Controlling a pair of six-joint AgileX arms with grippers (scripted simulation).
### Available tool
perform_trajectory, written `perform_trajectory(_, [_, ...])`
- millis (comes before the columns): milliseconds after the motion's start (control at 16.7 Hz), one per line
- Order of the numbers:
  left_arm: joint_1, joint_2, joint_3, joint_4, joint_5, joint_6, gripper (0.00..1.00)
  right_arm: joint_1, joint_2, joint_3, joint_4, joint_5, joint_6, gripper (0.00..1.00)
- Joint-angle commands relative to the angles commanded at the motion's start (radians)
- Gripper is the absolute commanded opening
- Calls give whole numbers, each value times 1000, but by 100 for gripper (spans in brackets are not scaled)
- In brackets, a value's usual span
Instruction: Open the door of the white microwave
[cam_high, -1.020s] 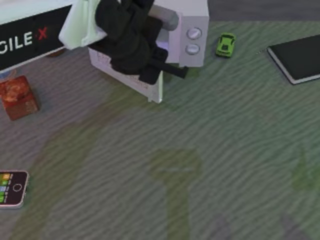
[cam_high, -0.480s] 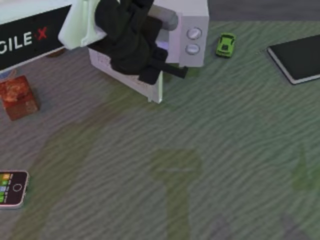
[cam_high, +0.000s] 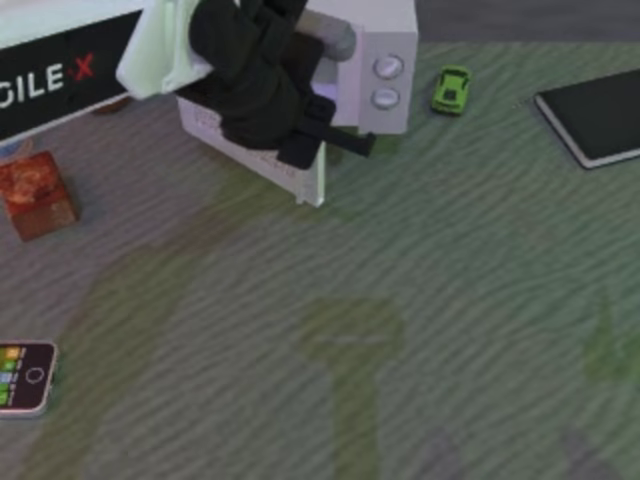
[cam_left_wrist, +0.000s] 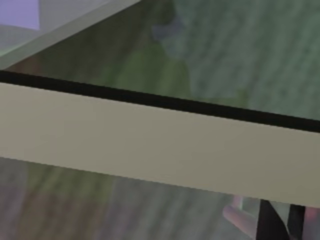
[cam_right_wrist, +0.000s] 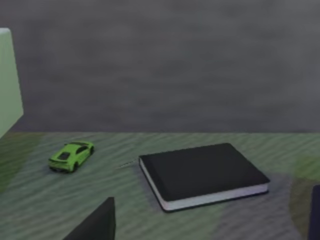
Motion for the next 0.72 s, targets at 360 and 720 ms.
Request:
perform_trajectory(360, [24, -43, -54, 14, 50, 80, 0, 0, 0, 0, 0, 0, 0, 100])
perform_trajectory(720, [45, -72, -95, 19, 83, 142, 0, 0, 0, 0, 0, 0, 0, 100])
